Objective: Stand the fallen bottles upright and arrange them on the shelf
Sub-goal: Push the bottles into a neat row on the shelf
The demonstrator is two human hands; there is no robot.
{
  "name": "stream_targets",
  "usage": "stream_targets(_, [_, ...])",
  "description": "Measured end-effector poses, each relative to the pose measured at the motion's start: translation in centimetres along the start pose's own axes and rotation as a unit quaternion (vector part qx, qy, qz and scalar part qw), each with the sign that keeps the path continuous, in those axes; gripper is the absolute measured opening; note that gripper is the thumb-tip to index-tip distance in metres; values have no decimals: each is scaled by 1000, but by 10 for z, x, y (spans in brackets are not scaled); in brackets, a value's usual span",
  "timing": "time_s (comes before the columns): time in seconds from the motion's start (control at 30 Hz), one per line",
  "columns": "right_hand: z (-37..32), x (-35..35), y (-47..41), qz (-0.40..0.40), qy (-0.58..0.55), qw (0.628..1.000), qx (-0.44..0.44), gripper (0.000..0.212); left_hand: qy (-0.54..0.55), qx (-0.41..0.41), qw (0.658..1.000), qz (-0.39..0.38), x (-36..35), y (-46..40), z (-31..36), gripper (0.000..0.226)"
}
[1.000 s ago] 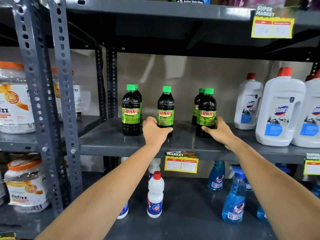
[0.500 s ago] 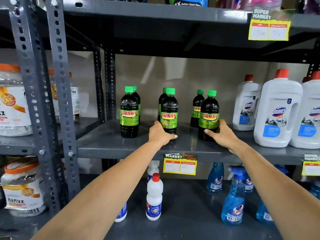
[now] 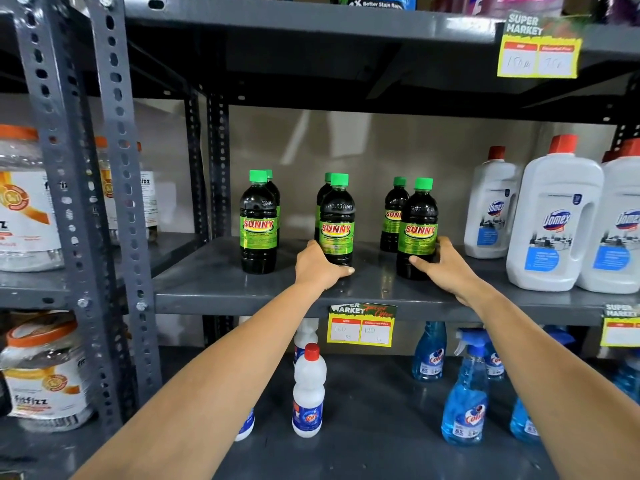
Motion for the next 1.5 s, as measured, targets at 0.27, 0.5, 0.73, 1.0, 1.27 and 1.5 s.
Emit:
stream_targets(0.27, [0,1,1,11,-25,1000,-15,84,-13,8,1000,-11,9,3,-8,70])
stream_targets(0.5, [-12,3,26,236,34,964,120,71,-191,-92,976,43,69,45,-44,61])
stream_targets(0.73, [-84,-67,78,301,158,863,373,51,-390,-61,919,20,132,51,-80,88])
stream_targets(1.0, [-132,-177,85,54,152,913,376,29,-379,1,906,-187,146,36,-81,119])
stream_targets(1.27, [-136,-220,45,-182,-40,981,50,58,-401,-24,883,-243,150,34,-85,139])
stream_targets(1.5, [-132,-228,38,-183,-41,980,73,54,-403,-36,884,-233,149,37,-83,133])
Point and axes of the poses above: each hand's wrist, its own y-axis away from the middle knuckle, its own x-axis out of the back of the hand, z = x × y, the point moved 2 cm from there along -y, towards the middle knuckle, and after that the axes turned 9 degrees about -x, right-handed, at the moved point
